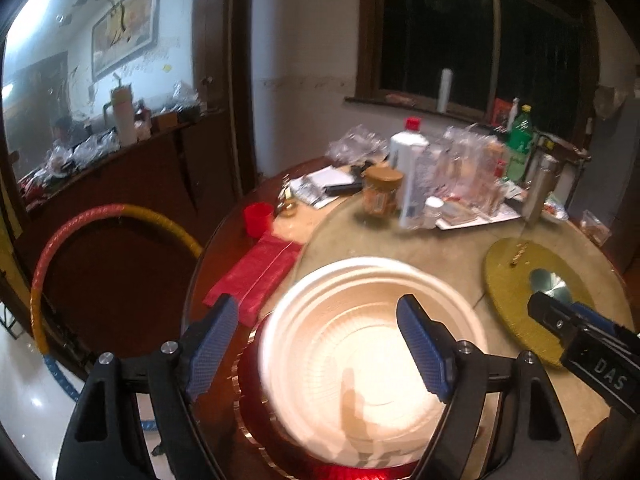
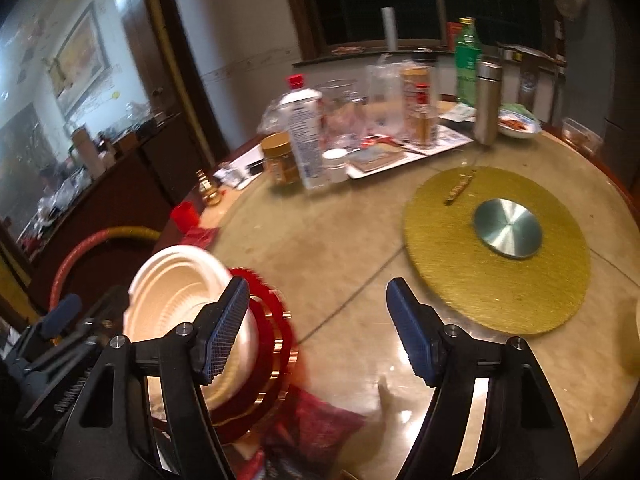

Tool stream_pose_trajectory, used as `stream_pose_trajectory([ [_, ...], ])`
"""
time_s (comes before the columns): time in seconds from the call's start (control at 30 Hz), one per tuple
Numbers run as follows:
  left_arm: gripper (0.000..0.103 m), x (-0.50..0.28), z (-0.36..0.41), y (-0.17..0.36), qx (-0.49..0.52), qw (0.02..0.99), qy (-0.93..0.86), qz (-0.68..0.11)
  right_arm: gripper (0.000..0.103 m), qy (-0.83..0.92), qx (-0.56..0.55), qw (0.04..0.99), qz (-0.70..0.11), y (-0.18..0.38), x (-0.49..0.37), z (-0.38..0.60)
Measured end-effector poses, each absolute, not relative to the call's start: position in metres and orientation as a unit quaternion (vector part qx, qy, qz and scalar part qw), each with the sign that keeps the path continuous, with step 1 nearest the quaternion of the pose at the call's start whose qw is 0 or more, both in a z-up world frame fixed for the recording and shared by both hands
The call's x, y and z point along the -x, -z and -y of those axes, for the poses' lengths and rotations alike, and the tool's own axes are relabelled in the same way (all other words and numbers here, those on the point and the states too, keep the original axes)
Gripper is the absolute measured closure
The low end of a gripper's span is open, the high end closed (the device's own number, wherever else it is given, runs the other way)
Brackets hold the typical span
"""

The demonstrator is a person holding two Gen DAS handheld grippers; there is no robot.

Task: Organize plates and bowls
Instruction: 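Lower the beige bowl onto the stack and open both tools, then move both tools to the second beige bowl and close them on its rim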

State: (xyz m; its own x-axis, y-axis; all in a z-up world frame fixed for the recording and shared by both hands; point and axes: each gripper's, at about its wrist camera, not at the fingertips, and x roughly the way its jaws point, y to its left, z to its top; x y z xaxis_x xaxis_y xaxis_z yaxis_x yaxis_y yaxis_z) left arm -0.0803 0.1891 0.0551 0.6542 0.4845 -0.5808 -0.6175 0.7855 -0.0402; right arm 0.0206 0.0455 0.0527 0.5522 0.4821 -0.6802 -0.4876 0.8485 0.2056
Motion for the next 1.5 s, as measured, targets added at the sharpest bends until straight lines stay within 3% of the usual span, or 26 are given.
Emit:
stream_pose_trajectory([
  [0.57, 0.02, 0.009, -0.072, -0.056, 0.062, 0.936, -0.148, -0.312, 0.031, -0.188, -0.095, 0.885, -0.416, -0.037, -0.053, 0.096],
  [0.97, 0.02, -0.044, -0.005, -0.032, 0.025, 0.93, -0.094, -0.355, 0.031, -0.089, -0.07, 0.898, -0.424, -0.017, -0.067, 0.163],
  [1.5, 0.02, -0.108, 0.111, -0.008, 0.017, 0.91, 0.038, -0.413, 0.031, 0.047, -0.163, 0.906, -0.387, -0.043, -0.063, 0.313],
])
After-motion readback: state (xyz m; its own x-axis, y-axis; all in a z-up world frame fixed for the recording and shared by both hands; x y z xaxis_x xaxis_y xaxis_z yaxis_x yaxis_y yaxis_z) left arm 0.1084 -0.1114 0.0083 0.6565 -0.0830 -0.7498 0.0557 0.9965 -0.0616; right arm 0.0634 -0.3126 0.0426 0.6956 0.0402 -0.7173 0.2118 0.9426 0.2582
